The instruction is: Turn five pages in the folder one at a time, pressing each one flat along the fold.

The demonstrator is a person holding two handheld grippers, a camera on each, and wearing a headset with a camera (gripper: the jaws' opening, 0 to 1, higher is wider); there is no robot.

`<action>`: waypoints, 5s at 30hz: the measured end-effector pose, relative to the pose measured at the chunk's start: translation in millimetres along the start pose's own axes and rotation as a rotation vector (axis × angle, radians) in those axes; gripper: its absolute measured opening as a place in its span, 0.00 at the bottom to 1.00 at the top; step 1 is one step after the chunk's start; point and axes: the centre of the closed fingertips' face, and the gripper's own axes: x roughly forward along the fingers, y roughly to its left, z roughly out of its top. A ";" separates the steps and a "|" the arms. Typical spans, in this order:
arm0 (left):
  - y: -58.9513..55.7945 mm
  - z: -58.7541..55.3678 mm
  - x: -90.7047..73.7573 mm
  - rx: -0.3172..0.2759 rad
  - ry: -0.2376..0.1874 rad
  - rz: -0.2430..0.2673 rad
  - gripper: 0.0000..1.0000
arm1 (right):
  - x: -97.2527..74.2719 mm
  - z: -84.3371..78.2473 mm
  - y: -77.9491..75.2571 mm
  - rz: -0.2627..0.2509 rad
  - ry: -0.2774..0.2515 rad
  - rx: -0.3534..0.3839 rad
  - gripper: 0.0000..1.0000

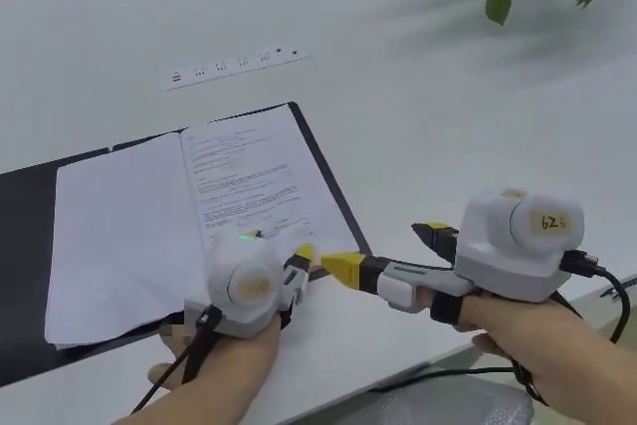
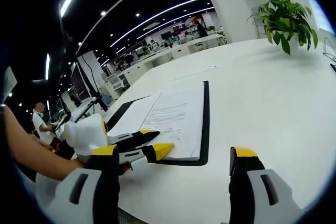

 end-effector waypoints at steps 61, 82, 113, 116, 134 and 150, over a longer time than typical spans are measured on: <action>24.0 1.6 -0.3 -0.153 0.010 0.028 0.04 | 78.2 -35.0 3.8 -0.097 0.033 0.713 0.01; 61.4 28.4 -76.0 -0.101 0.038 -0.063 0.35 | 54.9 12.5 48.3 -0.036 -0.104 0.467 0.00; 187.7 12.9 -216.5 -0.187 -0.060 0.172 0.37 | 104.0 16.0 202.2 0.126 0.021 -0.077 0.00; 193.9 9.7 -223.8 -0.199 -0.062 0.184 0.37 | 112.7 11.1 209.4 0.131 0.040 -0.081 0.00; 220.3 -8.8 -243.3 -0.273 -0.063 0.227 0.35 | 167.7 -47.4 246.7 0.169 0.239 -0.189 0.00; 226.8 -29.4 -248.5 -0.324 -0.031 0.247 0.34 | 194.8 -97.6 232.5 0.141 0.369 -0.234 0.00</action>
